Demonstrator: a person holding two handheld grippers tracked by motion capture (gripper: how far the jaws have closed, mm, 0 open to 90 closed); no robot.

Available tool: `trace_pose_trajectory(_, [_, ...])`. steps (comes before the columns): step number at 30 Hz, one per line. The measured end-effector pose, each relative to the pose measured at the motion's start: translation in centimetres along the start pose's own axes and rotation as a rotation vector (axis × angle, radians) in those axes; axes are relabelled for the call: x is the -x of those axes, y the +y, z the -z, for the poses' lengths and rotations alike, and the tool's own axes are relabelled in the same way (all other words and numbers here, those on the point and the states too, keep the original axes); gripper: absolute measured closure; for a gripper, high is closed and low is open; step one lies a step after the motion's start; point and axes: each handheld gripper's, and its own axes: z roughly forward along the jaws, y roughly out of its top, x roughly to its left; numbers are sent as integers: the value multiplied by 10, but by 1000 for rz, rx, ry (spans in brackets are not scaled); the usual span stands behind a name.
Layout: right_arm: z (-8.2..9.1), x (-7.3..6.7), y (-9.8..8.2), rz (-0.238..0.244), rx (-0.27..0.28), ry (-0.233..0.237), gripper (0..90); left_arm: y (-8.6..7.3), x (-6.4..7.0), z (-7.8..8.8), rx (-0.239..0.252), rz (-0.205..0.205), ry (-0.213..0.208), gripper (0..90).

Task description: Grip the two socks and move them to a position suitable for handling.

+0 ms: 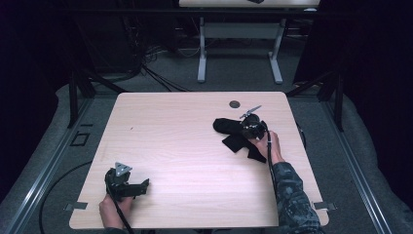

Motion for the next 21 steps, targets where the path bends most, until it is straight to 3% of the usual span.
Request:
trace_pose_trajectory(4, [10,3,-1,-15,36,13,875,0,0,0,0,-1,0,4])
trace_pose_trajectory(5, [13,2,-1,-39,67,18,876,0,0,0,0,-1,0,4])
trace_pose_trajectory(6, [19,4,-1,-25,61,21,878,0,0,0,1,-1,0,4])
trace_pose_trajectory(14, [50,5,-2,-54,152,30,879,0,0,0,1,0,0,4])
trace_pose_trajectory(21, [78,-2,0,-44,205,40,880,0,0,0,1,0,0,4])
